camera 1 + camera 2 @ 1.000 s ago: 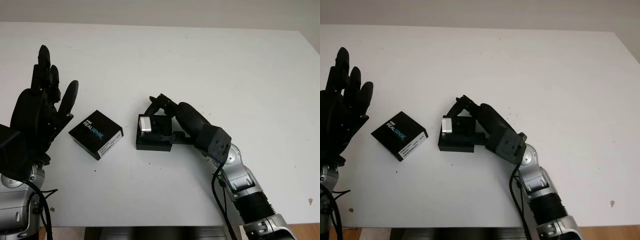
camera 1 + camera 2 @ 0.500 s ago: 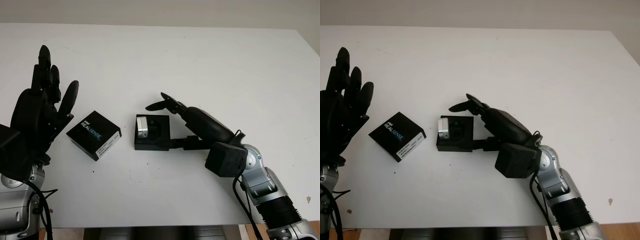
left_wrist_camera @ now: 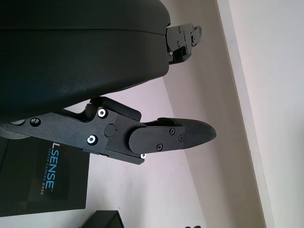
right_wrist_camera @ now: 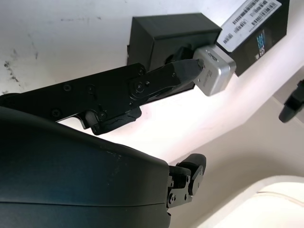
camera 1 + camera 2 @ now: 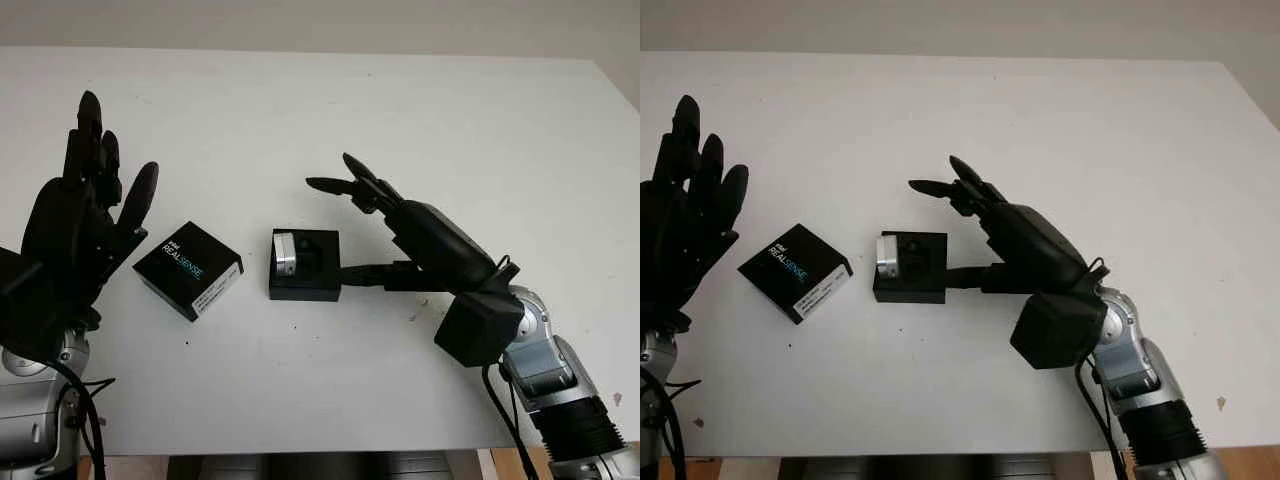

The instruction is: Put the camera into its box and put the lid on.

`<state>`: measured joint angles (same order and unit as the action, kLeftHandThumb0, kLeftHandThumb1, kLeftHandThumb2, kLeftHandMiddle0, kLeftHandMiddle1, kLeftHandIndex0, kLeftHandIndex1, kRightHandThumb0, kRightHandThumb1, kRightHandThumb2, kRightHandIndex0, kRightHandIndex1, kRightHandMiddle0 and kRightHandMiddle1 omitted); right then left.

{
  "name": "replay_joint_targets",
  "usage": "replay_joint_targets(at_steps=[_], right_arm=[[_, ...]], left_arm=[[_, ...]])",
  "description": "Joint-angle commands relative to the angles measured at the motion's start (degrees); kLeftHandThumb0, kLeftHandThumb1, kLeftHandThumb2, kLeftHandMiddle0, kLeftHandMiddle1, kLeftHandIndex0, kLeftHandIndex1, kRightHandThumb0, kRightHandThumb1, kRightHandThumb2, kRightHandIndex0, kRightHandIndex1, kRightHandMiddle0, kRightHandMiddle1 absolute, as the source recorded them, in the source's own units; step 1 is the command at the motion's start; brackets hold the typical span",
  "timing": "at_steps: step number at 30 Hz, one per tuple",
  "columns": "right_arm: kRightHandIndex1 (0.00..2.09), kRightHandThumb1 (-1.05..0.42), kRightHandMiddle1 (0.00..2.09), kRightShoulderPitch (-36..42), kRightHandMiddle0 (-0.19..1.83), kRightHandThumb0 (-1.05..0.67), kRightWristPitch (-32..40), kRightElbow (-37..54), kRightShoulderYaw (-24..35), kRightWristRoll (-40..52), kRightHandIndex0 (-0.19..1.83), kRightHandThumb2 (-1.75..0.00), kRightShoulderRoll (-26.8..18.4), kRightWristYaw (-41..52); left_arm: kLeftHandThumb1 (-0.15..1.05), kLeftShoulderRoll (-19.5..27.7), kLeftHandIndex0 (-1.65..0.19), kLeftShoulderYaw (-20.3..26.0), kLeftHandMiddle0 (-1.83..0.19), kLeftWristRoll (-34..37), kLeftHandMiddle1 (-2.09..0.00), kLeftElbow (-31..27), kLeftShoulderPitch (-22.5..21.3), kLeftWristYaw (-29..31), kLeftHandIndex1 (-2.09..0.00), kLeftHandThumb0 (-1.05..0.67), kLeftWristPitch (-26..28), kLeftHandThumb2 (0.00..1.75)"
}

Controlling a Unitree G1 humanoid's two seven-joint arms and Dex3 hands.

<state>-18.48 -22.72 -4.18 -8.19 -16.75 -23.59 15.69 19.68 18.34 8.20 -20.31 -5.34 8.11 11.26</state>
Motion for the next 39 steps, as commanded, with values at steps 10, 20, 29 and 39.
replay_joint_targets(at_steps=[10,20,29,39], right_arm=[[0.14,-0.98,0.56,-7.2,0.18,-0.67,-1.1,3.2,-0.7,-8.1,0.12,-0.05,-1.3,-1.9],[0.14,-0.99,0.64,-19.3,0.22,-0.89,3.4,10.0,-5.0,-21.5,0.16,-0.06,-5.8,6.2],[0.08,-1.04,0.58,-21.9,0.14,-0.96,5.9,15.0,-8.3,-26.5,0.1,-0.07,-6.9,13.9],[0.06,-1.03,0.41,-18.9,0.19,-0.92,9.7,16.8,-9.9,-27.6,0.08,-0.05,-6.0,17.9]], left_arm=[[1.05,0.1,0.19,-0.1,0.17,-0.4,-0.05,-0.1,0.3,0.2,0.0,-0.55,-0.6,0.43],[1.05,-0.2,0.19,-0.6,0.17,-0.7,-0.06,-0.4,0.1,-0.3,-0.01,-0.56,0.1,0.42],[1.05,-0.9,0.19,-1.8,0.17,-0.9,-0.05,0.9,-0.2,-0.7,0.0,-0.57,-1.4,0.44],[1.05,-1.4,0.19,-2.8,0.17,-2.1,-0.06,1.2,0.0,-1.6,0.0,-0.57,-2.1,0.45]])
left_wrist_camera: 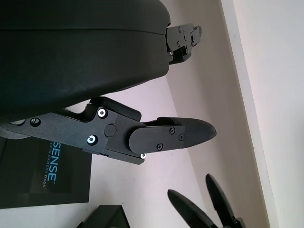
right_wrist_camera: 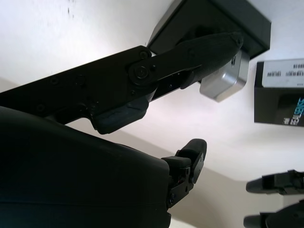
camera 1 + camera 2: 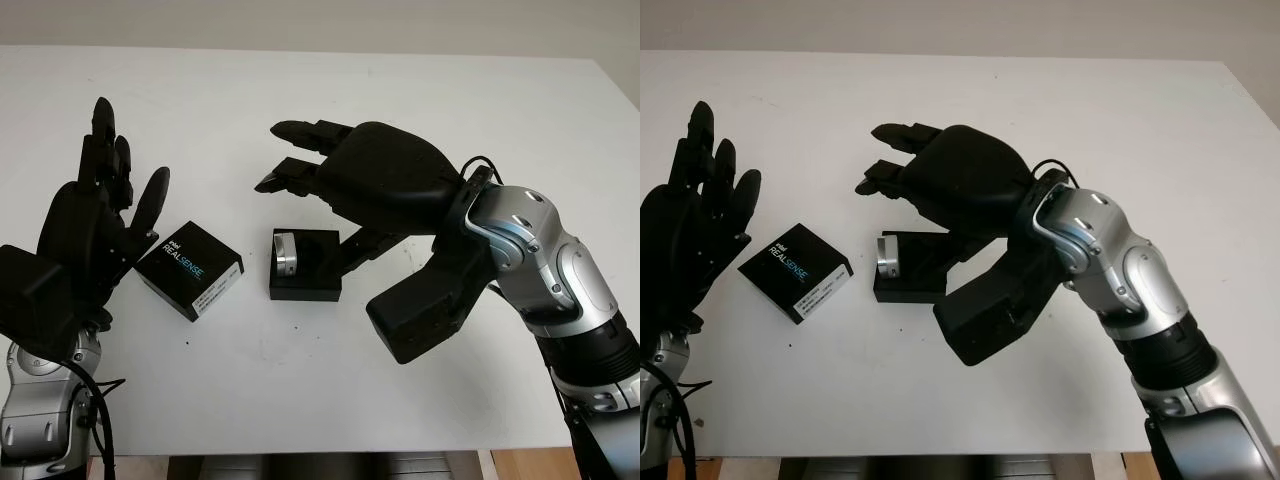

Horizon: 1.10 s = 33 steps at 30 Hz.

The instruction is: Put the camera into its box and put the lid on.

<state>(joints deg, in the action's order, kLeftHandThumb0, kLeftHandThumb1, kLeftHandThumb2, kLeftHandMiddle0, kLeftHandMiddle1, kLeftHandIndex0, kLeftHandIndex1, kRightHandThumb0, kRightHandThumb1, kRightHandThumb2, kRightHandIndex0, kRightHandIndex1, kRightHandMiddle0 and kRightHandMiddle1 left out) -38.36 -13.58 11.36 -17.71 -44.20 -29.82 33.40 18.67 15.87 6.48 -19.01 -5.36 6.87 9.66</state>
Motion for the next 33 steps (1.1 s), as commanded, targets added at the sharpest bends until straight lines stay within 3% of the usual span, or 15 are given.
replay_joint_targets(at_steps=[1,9,12,20,33], right_arm=[[0.06,-1.02,0.41,1.6,0.2,-0.91,1.0,1.6,-0.6,-0.7,0.09,-0.05,0.3,-0.1],[0.07,-1.05,0.41,4.7,0.18,-0.91,2.0,1.2,-2.4,-8.5,0.12,-0.13,2.2,-7.7],[0.06,-1.05,0.68,4.9,0.08,-0.9,1.7,0.0,-3.3,-10.5,0.13,-0.14,2.8,-10.6],[0.07,-1.05,1.03,5.6,0.06,-0.87,1.9,-1.0,-5.5,-13.6,0.18,-0.12,4.4,-14.2],[0.07,-1.05,1.38,6.7,-0.02,-0.86,1.9,-0.8,-6.9,-15.4,0.21,-0.15,4.9,-14.5]], left_arm=[[1.05,-0.7,0.19,-0.4,0.17,-0.4,-0.05,-0.2,-0.1,-0.6,0.0,-0.57,-0.4,0.46],[1.05,-1.5,0.19,-1.3,0.18,-0.3,-0.05,0.6,-1.3,-1.1,0.0,-0.58,-0.5,0.44],[1.05,-1.5,0.19,-1.5,0.16,-0.9,-0.06,0.7,-1.5,-1.5,0.0,-0.59,-0.5,0.44],[1.05,-1.2,0.19,-1.2,0.16,-1.1,-0.06,0.6,-1.4,-1.2,-0.01,-0.58,-0.8,0.44],[1.05,-1.5,0.18,-0.8,0.15,-0.9,-0.06,0.5,-1.4,-1.4,-0.02,-0.58,-0.7,0.42]])
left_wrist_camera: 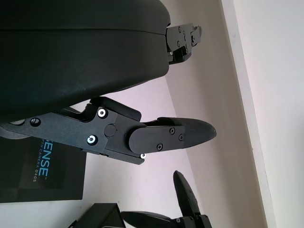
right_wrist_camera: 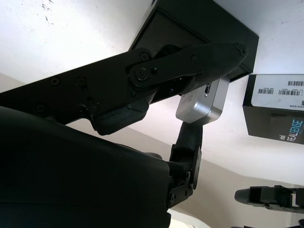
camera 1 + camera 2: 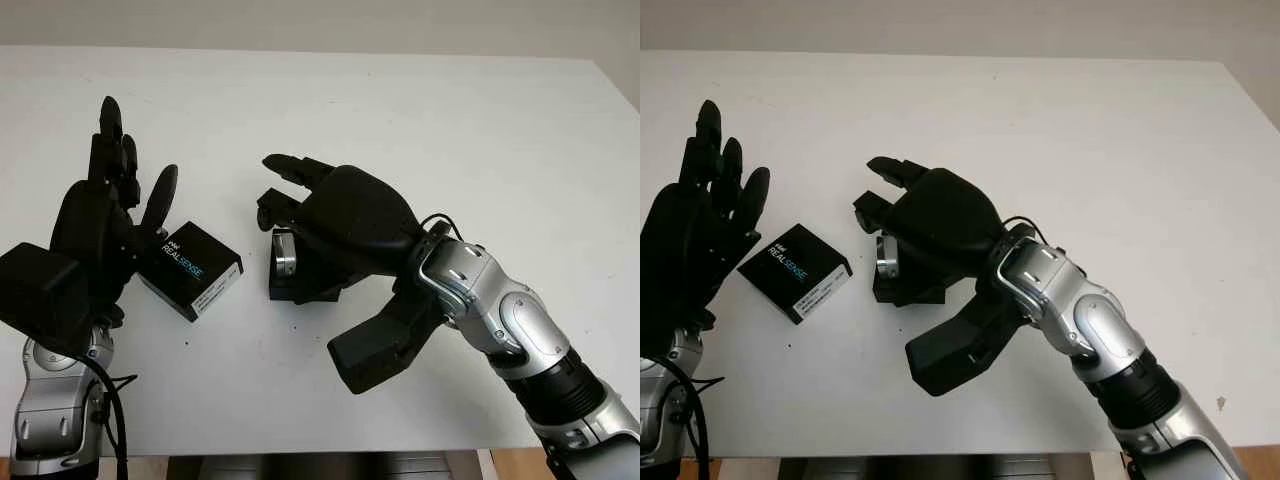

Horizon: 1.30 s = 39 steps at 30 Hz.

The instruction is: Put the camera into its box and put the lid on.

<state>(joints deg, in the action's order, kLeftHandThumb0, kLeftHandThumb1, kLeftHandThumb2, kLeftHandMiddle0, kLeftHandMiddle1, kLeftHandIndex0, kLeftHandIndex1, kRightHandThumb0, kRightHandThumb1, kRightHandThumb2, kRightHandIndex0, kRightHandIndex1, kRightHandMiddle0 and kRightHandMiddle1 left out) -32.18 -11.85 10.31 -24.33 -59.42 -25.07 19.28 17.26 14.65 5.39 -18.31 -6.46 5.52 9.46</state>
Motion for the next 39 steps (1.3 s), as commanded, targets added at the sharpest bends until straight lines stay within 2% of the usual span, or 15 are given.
replay_joint_targets(at_steps=[1,8,13,22,39], right_arm=[[0.07,-1.05,1.36,0.6,-0.03,-0.85,0.1,0.1,-0.4,-0.4,0.21,-0.15,0.2,-0.6],[0.06,-1.05,1.21,1.5,0.03,-0.83,0.9,-1.5,-1.9,-3.4,0.21,-0.13,1.2,-3.0],[0.08,-1.05,1.28,1.6,0.06,-0.81,1.9,-2.9,-3.2,-7.1,0.23,-0.12,2.0,-6.0],[0.08,-1.05,1.3,1.3,0.02,-0.76,2.1,-5.1,-4.1,-8.1,0.23,-0.1,2.5,-8.4],[0.15,-1.05,1.52,1.2,0.18,-0.68,1.7,-2.8,-4.0,-11.8,0.35,-0.19,0.8,-12.0]], left_arm=[[1.05,-0.1,0.19,0.4,0.16,0.5,-0.05,-0.2,-0.3,0.1,-0.02,-0.58,-0.3,0.42],[1.05,-0.3,0.18,0.2,0.15,0.6,-0.06,-0.1,-0.3,-0.1,-0.01,-0.59,0.0,0.39],[1.05,-0.2,0.18,0.3,0.14,0.4,-0.06,-0.2,-0.2,-0.2,-0.02,-0.62,0.1,0.37],[1.05,-0.4,0.18,0.2,0.15,0.1,-0.05,-0.1,0.0,-0.4,-0.02,-0.6,-0.7,0.39],[1.05,-0.4,0.19,0.1,0.14,-0.6,-0.06,-0.1,0.1,-0.8,-0.03,-0.61,-0.9,0.39]])
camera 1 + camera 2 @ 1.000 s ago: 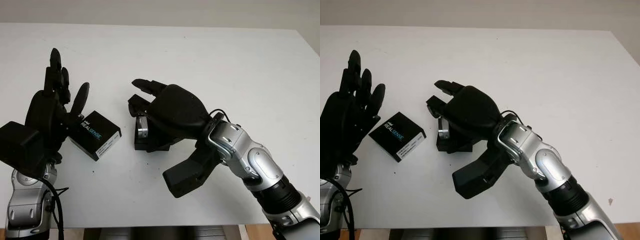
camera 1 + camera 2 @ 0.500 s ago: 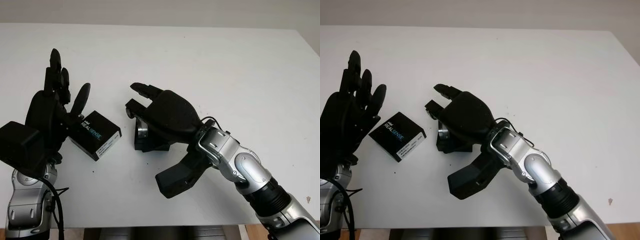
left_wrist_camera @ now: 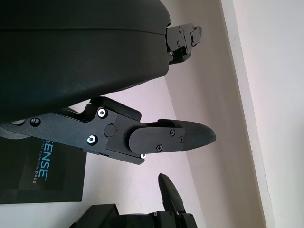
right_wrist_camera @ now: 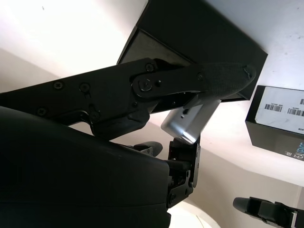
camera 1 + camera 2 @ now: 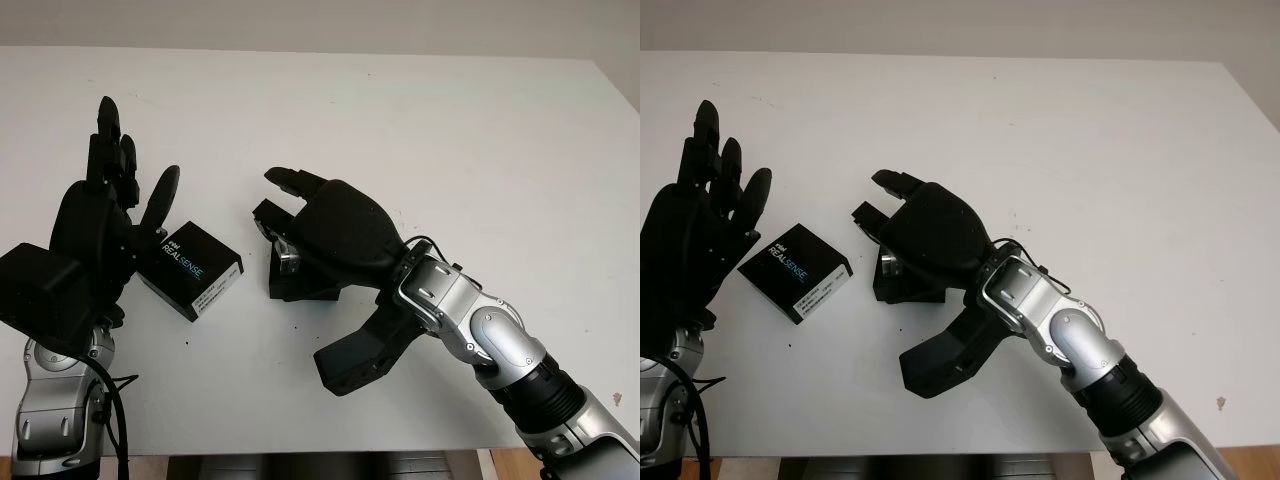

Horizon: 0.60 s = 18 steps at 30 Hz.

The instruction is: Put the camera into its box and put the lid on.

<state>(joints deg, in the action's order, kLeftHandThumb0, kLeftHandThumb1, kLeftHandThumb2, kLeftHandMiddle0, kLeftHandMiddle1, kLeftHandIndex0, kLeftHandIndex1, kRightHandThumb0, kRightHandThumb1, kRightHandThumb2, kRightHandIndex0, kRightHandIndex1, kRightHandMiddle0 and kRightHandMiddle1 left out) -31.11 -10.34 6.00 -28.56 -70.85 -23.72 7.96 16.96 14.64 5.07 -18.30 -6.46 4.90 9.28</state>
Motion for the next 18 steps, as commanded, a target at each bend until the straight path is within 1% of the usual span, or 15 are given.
replay_joint_targets(at_steps=[1,5,7,8,9,12,14,16,17,18], right_arm=[[0.15,-1.05,1.52,0.2,0.19,-0.68,0.2,1.8,0.5,-0.4,0.35,-0.19,-0.6,-0.7],[0.16,-1.05,1.51,0.3,0.14,-0.68,0.6,2.5,1.5,-0.1,0.34,-0.21,-0.6,-1.2],[0.15,-1.05,1.46,0.0,0.06,-0.68,0.6,2.7,2.0,0.3,0.32,-0.23,-0.7,-1.0],[0.14,-1.05,1.41,-0.1,0.04,-0.68,0.5,2.9,2.2,0.6,0.31,-0.23,-0.8,-0.8],[0.13,-1.05,1.28,-0.1,0.03,-0.68,0.5,2.9,2.5,1.0,0.29,-0.23,-0.7,-0.8],[0.12,-1.05,1.05,0.0,0.05,-0.69,0.6,2.9,3.2,2.3,0.27,-0.19,-0.3,-0.5],[0.12,-1.05,0.98,-0.1,0.09,-0.7,0.6,3.0,3.2,2.4,0.27,-0.19,-0.4,-0.1],[0.12,-1.05,1.0,-0.2,0.15,-0.7,0.5,3.0,3.2,2.4,0.28,-0.2,-0.6,-0.1],[0.12,-1.05,1.08,-0.2,0.16,-0.69,0.4,2.9,3.2,2.3,0.29,-0.2,-0.7,-0.3],[0.12,-1.05,1.22,-0.1,0.17,-0.67,0.3,2.8,3.4,2.8,0.3,-0.21,-0.5,-0.7]], left_arm=[[1.05,-0.1,0.19,0.1,0.14,-0.3,-0.06,-0.1,0.1,-0.2,-0.03,-0.61,-0.8,0.39],[1.05,-0.3,0.18,0.3,0.13,-0.3,-0.06,-0.1,0.2,-0.2,-0.03,-0.62,-0.8,0.38],[1.05,-0.3,0.19,0.3,0.14,0.0,-0.05,-0.1,0.1,0.0,-0.03,-0.62,-0.8,0.38],[1.05,-0.3,0.19,0.3,0.15,0.1,-0.05,0.0,0.1,0.0,-0.03,-0.62,-0.7,0.38],[1.05,-0.3,0.19,0.3,0.14,0.1,-0.05,0.0,0.1,0.1,-0.03,-0.62,-0.8,0.38],[1.05,-0.2,0.19,0.2,0.14,0.0,-0.05,0.2,0.0,0.0,-0.03,-0.62,-0.9,0.38],[1.05,-0.2,0.19,0.2,0.14,-0.2,-0.06,0.1,0.0,-0.1,-0.03,-0.62,-0.9,0.38],[1.05,0.0,0.18,0.1,0.13,-0.5,-0.06,0.0,0.1,-0.2,-0.03,-0.61,-1.0,0.38],[1.05,0.0,0.18,0.1,0.13,-0.6,-0.06,0.0,0.1,-0.2,-0.04,-0.61,-1.0,0.39],[1.05,-0.2,0.18,0.2,0.13,-0.4,-0.06,-0.1,0.1,-0.2,-0.04,-0.61,-1.0,0.39]])
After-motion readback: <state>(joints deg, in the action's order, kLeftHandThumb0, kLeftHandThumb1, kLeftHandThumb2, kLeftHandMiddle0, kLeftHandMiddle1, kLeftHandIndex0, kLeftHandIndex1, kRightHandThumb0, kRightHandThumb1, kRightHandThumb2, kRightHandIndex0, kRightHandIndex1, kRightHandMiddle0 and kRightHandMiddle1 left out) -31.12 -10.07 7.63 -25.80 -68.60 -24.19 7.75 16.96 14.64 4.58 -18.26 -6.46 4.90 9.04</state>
